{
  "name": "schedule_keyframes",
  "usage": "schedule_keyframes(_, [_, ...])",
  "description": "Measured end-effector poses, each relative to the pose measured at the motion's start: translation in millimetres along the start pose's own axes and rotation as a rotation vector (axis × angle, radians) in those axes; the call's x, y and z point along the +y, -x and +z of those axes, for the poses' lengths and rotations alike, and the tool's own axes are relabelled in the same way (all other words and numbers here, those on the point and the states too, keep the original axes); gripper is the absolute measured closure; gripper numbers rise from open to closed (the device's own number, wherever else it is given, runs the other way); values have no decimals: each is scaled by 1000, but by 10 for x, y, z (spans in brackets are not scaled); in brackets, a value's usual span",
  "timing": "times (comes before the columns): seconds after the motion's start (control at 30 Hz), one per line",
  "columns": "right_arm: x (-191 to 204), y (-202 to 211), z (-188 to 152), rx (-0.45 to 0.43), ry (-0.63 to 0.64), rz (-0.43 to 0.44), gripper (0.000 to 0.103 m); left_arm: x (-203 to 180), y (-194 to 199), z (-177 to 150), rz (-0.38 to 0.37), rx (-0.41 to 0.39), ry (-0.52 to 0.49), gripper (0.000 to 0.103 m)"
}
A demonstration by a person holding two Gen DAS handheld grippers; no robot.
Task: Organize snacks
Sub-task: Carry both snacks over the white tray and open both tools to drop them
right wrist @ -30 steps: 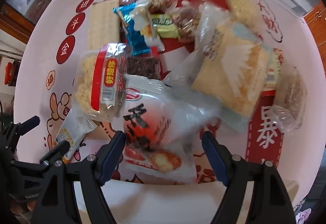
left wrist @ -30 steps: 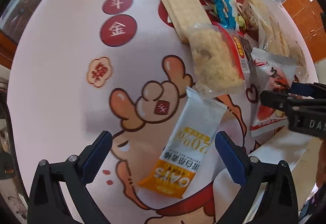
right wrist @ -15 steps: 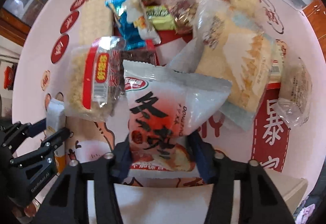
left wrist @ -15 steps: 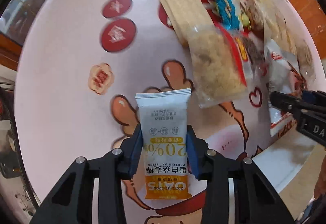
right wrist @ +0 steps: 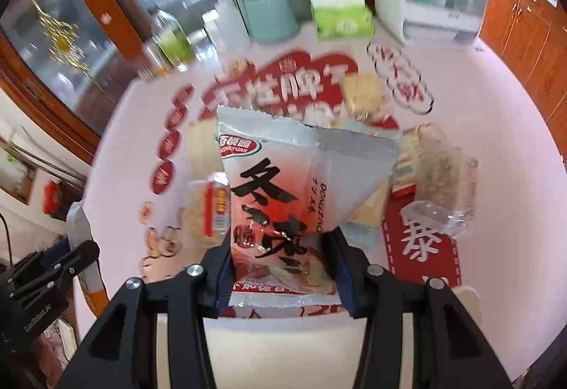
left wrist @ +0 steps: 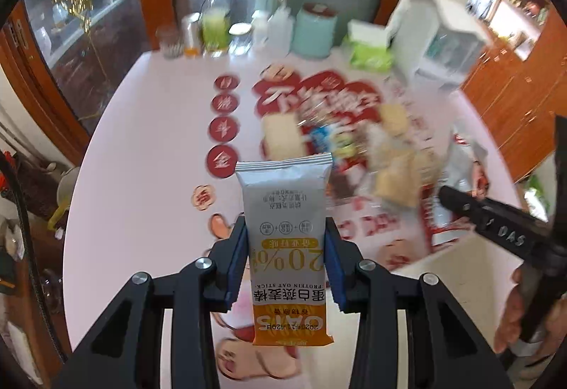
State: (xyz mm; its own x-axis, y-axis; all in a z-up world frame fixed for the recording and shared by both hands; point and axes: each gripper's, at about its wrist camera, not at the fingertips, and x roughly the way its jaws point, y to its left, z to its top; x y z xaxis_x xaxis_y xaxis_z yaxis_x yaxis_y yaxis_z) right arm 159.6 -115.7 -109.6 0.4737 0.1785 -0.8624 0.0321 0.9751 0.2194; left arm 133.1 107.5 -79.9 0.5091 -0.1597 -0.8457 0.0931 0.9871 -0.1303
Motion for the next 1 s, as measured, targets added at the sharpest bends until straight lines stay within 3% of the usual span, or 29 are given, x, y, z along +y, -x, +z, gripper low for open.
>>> schedule_keyframes(0.17, [-81,593,-225,-82,50,32,55,-347,490,-241,-32,-57,0,64])
schedule_keyframes(0.3, [-198,991,-498,-127,101,44,55,-686,591,-465,-24,-72,-12,64])
schedule_keyframes(0.63, [-496,1429,-878,-165,164,40,55,-1265,850,-736,42,-125,-54,64])
schedule_keyframes(1.0, [-544,1283,-1136,-83,289,31,54,-1491,542,-1015,134,15,-65,64])
